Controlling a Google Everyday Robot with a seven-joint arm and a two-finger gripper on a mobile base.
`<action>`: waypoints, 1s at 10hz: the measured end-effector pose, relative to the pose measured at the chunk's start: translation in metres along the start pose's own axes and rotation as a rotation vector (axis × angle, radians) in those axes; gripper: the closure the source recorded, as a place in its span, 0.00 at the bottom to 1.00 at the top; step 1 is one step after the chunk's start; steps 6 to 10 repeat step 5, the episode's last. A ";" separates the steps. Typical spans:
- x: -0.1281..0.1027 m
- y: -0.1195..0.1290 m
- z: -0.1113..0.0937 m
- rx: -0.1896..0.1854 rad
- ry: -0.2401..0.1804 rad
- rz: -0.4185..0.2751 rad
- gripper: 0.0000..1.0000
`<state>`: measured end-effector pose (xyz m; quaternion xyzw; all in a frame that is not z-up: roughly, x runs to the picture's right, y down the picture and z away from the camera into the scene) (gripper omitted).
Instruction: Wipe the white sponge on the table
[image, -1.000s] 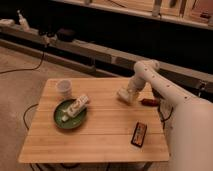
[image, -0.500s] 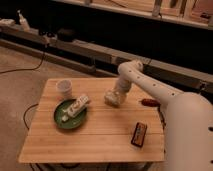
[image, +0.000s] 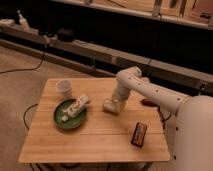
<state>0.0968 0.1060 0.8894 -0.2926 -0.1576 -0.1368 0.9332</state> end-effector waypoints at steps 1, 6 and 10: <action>0.009 0.016 -0.005 0.000 -0.010 0.003 0.52; 0.051 0.072 -0.007 -0.029 0.001 0.036 0.52; 0.051 0.072 -0.007 -0.029 0.001 0.036 0.52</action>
